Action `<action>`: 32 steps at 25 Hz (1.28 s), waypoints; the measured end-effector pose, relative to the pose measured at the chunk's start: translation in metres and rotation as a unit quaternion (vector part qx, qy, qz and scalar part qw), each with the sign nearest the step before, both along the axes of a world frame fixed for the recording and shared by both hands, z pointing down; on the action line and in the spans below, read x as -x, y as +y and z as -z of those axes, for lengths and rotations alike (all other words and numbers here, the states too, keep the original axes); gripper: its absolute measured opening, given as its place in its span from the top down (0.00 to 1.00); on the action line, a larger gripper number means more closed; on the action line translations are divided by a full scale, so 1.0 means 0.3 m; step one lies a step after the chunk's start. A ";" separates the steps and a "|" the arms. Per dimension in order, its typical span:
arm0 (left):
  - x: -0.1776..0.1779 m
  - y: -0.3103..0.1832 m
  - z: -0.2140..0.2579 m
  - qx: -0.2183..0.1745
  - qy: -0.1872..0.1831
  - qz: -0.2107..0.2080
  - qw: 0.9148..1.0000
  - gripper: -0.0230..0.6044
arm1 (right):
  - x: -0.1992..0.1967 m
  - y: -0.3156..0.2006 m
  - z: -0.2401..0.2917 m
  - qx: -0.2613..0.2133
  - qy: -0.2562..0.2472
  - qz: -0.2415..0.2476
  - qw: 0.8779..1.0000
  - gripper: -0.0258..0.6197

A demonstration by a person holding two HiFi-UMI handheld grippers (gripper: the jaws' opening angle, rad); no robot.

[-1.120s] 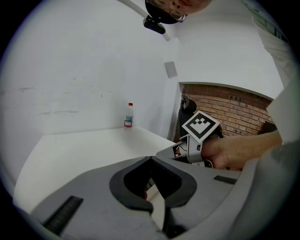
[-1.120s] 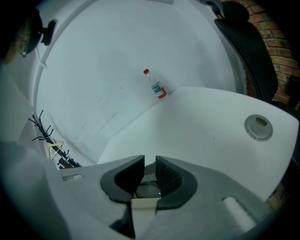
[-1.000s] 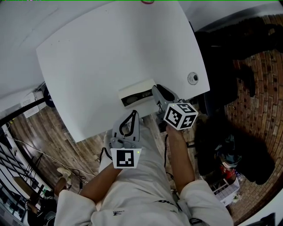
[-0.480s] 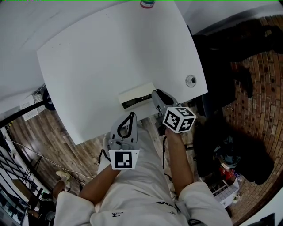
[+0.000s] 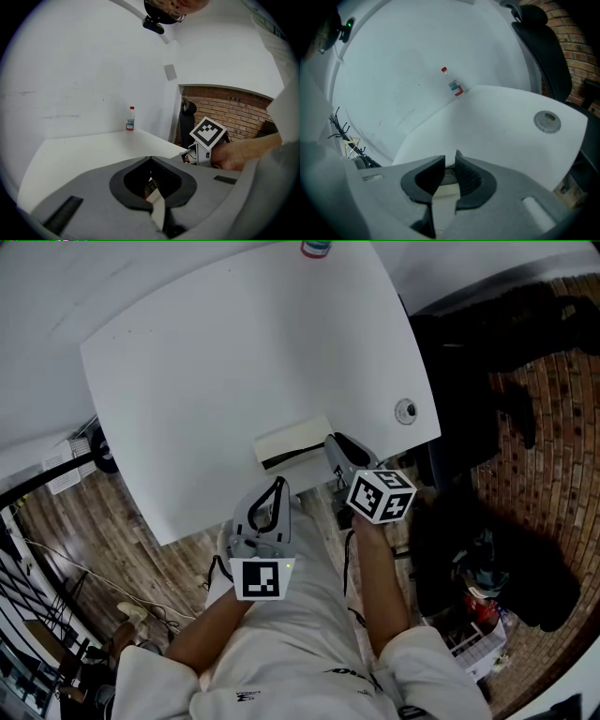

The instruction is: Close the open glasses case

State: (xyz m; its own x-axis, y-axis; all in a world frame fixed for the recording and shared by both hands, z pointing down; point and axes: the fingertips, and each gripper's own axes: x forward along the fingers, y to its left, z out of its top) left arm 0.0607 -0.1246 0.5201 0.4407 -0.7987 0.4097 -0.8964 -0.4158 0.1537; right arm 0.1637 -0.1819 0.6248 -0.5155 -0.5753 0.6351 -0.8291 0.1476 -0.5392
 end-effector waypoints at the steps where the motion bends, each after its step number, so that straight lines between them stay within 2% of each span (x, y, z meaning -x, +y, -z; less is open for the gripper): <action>1: -0.001 0.002 0.000 0.000 -0.002 -0.002 1.000 0.97 | -0.003 0.004 -0.002 0.001 0.001 0.000 1.000 0.86; 6: -0.003 0.013 -0.001 0.005 -0.005 -0.005 1.000 0.97 | -0.014 0.032 -0.017 0.009 0.003 0.000 1.000 0.87; 9: -0.004 0.010 0.010 -0.008 -0.016 -0.018 1.000 0.97 | -0.018 0.047 -0.024 0.010 0.005 -0.001 1.000 0.87; 16: 0.004 0.016 0.021 -0.012 -0.009 -0.010 1.000 0.97 | -0.025 0.071 -0.051 0.017 0.013 -0.002 1.000 0.87; 22: 0.010 0.023 0.035 -0.016 -0.020 -0.017 1.000 0.97 | -0.031 0.085 -0.065 0.021 0.016 0.002 1.000 0.87; 25: 0.017 0.030 0.025 -0.005 -0.015 -0.008 1.000 0.97 | -0.032 0.089 -0.074 0.023 0.022 0.004 0.999 0.87; 29: 0.019 0.029 0.033 -0.020 -0.028 -0.020 0.999 0.97 | -0.035 0.098 -0.085 0.024 0.037 0.009 0.999 0.87; 32: 0.026 0.034 0.033 -0.014 -0.026 -0.016 0.999 0.97 | -0.034 0.104 -0.096 0.028 0.051 0.012 0.998 0.87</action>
